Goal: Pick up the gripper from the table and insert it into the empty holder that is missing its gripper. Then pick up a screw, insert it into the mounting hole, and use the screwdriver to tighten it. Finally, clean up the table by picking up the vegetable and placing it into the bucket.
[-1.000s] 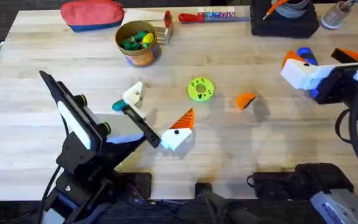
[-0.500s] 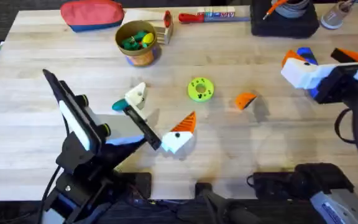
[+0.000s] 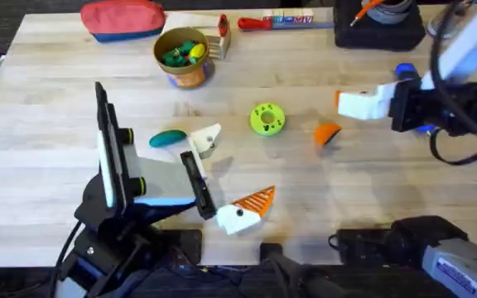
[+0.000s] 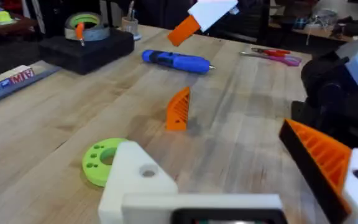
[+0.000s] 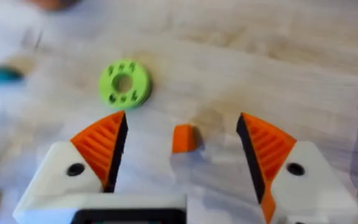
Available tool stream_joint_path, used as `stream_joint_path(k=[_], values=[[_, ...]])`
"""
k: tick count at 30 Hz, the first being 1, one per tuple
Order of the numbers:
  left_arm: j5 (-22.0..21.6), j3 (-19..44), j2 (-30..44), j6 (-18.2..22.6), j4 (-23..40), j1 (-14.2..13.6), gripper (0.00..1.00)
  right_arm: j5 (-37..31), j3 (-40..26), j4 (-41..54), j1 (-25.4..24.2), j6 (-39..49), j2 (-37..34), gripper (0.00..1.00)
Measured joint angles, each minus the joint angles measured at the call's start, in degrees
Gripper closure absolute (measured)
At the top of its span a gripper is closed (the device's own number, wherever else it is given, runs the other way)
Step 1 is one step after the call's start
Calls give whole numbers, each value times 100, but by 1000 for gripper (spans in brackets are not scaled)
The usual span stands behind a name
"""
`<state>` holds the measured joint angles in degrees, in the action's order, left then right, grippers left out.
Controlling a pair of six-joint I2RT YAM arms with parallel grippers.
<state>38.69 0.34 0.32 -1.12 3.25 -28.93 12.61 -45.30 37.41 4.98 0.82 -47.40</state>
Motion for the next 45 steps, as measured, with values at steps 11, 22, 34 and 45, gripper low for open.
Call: stream_joint_path(k=[11,22,34,45], values=[[272,0,0,-417,15,0,13,-360,-886,1411,1062,1035,-1906,10],[353,0,0,-582,20,0,14,-921,-888,1226,1077,1165,-2863,705],[353,0,0,-582,22,0,13,-887,-888,1388,1077,1169,-2863,744],[353,0,0,-582,22,0,13,-738,-888,1338,1114,1682,-2865,787]])
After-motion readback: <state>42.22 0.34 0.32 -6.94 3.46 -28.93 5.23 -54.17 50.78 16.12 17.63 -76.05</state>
